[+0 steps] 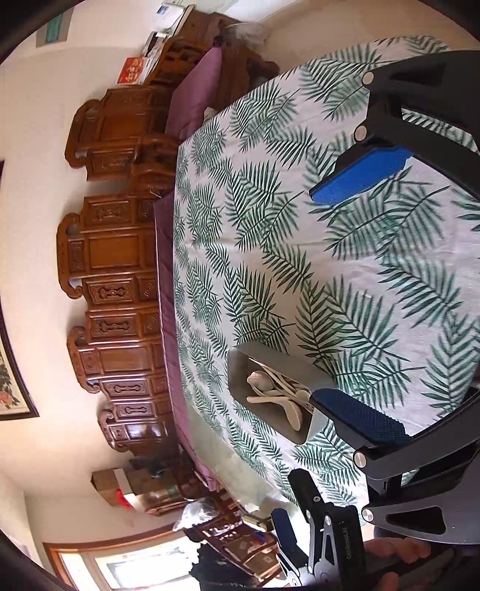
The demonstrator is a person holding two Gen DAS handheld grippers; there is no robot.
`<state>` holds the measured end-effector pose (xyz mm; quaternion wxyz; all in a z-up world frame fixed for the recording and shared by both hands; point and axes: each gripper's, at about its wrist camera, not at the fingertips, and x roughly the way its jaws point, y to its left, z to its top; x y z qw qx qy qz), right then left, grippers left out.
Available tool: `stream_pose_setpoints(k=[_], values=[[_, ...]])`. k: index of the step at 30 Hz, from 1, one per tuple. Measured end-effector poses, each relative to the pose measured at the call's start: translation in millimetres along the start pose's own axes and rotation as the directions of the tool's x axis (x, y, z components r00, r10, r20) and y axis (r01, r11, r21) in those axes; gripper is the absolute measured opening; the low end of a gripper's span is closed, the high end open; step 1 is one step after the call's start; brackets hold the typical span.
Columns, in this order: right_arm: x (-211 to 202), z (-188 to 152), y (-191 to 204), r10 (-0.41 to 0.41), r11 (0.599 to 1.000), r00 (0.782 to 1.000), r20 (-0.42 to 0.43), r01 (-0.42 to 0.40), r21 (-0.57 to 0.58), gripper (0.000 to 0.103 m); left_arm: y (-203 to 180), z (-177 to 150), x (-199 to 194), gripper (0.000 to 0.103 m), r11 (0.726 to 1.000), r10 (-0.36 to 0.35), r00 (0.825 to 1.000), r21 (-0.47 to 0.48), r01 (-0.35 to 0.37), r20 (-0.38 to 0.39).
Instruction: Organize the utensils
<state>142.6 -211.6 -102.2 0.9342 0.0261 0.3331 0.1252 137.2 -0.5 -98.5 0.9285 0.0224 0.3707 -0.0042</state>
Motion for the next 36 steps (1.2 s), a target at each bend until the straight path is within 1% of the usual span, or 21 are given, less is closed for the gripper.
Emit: stream_pose_setpoints(k=[3,6,12,17,18,22,29,36], values=[[-18,-3,-2,0.002,1.000,1.000,0.025,-0.002,0.009,0.100,-6,1,-18,0.095,1.000,-0.011,1.000,-0.005,0.011,0.017],[-35,-3,-4,-0.014,1.000,0.999,0.046,0.013,0.020,0.100,-8,3,-33,0.095,1.000,-0.020,0.999,-0.014,0.021,0.034],[-68,7,-4,-0.016,1.000,0.994,0.105,0.014,0.019,0.100,-12,14,-70,0.095,1.000,-0.025,0.994,-0.011,0.026,0.102],[-101,20,2,-0.014,1.000,0.985,0.173,0.013,0.006,0.100,-14,28,-105,0.095,0.999,-0.029,0.985,-0.017,0.032,0.172],[-106,21,3,-0.016,1.000,0.983,0.183,0.015,0.004,0.100,-14,30,-115,0.095,0.999,-0.026,0.981,-0.019,0.030,0.195],[-131,30,9,-0.024,0.999,0.971,0.237,0.028,-0.016,0.100,-12,34,-140,0.095,0.999,-0.025,0.969,-0.030,0.033,0.245],[-153,35,12,-0.024,0.999,0.960,0.280,0.032,-0.023,0.100,-9,31,-163,0.095,0.999,-0.016,0.957,-0.045,0.030,0.288],[-156,35,12,-0.024,0.999,0.958,0.286,0.031,-0.022,0.100,-7,29,-166,0.095,0.999,-0.011,0.957,-0.046,0.025,0.291]])
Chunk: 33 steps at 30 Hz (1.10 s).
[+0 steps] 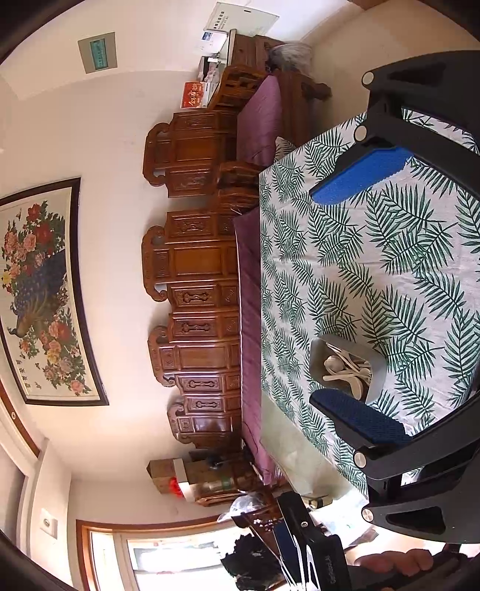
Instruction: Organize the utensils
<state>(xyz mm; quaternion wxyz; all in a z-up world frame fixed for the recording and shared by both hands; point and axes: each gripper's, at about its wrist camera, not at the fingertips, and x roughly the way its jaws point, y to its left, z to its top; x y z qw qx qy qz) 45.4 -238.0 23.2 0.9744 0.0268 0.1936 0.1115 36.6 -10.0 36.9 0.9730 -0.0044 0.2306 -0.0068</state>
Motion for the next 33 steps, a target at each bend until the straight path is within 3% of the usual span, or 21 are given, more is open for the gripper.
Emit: stream_pose_setpoints(k=[33], values=[[1.8,-1.0,4.5,0.008,1.000,1.000,0.003,-0.008,-0.001,0.100,-1.7,-6.1,5.3,0.095,1.000,-0.004,1.000,0.001,0.004,-0.015]])
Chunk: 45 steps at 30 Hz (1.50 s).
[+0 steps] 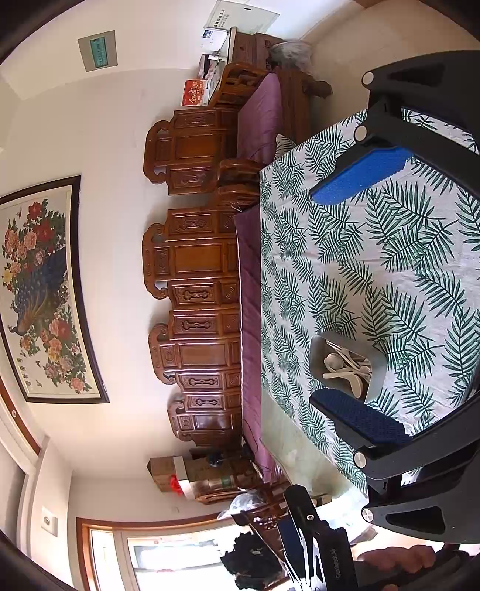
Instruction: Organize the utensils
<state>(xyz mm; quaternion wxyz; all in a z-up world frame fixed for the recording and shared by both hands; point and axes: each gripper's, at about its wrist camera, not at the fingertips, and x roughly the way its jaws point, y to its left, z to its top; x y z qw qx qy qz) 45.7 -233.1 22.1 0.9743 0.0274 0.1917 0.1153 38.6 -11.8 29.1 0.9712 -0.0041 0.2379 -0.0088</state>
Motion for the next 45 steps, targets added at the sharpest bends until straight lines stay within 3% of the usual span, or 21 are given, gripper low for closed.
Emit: stream_pose_setpoints(k=[45], values=[[-0.5,-3.7,-0.4,-0.002,1.000,1.000,-0.008,0.002,0.001,0.100,-1.0,-2.9,1.2,0.095,1.000,-0.005,1.000,0.001,0.005,0.004]])
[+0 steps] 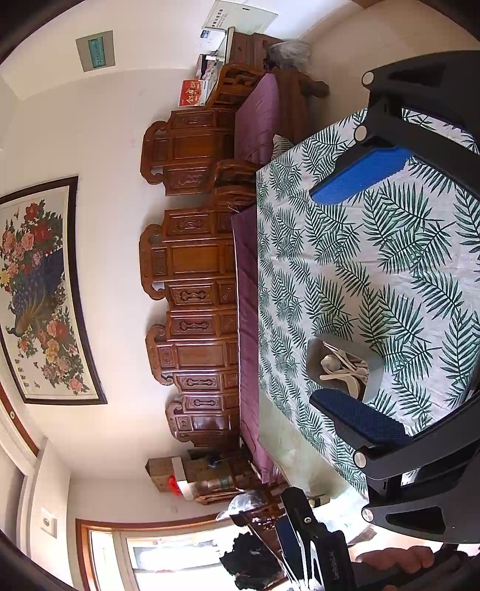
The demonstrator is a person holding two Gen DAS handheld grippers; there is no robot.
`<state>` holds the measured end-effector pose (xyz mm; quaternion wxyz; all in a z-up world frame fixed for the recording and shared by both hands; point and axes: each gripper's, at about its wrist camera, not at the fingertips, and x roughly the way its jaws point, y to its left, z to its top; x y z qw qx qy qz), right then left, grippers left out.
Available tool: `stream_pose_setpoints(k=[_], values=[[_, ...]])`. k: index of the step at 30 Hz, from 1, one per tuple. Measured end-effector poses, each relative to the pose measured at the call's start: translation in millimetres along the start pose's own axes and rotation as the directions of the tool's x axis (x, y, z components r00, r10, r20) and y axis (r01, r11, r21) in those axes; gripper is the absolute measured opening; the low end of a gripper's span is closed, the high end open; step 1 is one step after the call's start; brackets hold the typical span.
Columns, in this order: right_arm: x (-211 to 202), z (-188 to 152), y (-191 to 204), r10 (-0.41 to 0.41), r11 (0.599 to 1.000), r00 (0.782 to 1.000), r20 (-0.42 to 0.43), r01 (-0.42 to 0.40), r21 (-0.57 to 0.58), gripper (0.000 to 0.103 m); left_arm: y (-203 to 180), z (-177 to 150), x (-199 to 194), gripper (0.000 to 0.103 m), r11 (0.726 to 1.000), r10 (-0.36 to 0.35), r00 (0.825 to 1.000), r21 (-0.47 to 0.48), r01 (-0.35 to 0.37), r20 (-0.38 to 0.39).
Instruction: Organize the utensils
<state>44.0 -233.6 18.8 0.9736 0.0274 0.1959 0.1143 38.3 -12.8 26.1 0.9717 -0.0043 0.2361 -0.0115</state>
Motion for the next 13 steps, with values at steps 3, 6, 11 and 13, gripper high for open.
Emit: stream_pose_setpoints(k=[3,6,11,13], values=[[0.1,0.1,-0.1,0.000,1.000,1.000,-0.001,0.000,0.000,0.100,-0.5,0.2,0.0,0.095,1.000,0.000,1.000,0.001,0.000,0.000],[0.0,0.2,-0.2,0.000,1.000,1.000,0.000,0.000,0.000,0.100,-0.3,1.1,-0.1,0.095,1.000,0.001,1.000,0.002,-0.001,0.000],[-0.5,0.0,0.1,0.001,1.000,1.000,0.001,-0.001,-0.001,0.100,-0.3,1.0,0.0,0.095,1.000,0.002,1.000,0.001,-0.002,0.000],[-0.1,-0.1,-0.9,0.001,1.000,1.000,0.001,-0.001,0.000,0.100,-0.1,1.1,-0.5,0.095,1.000,0.001,1.000,0.001,-0.001,0.000]])
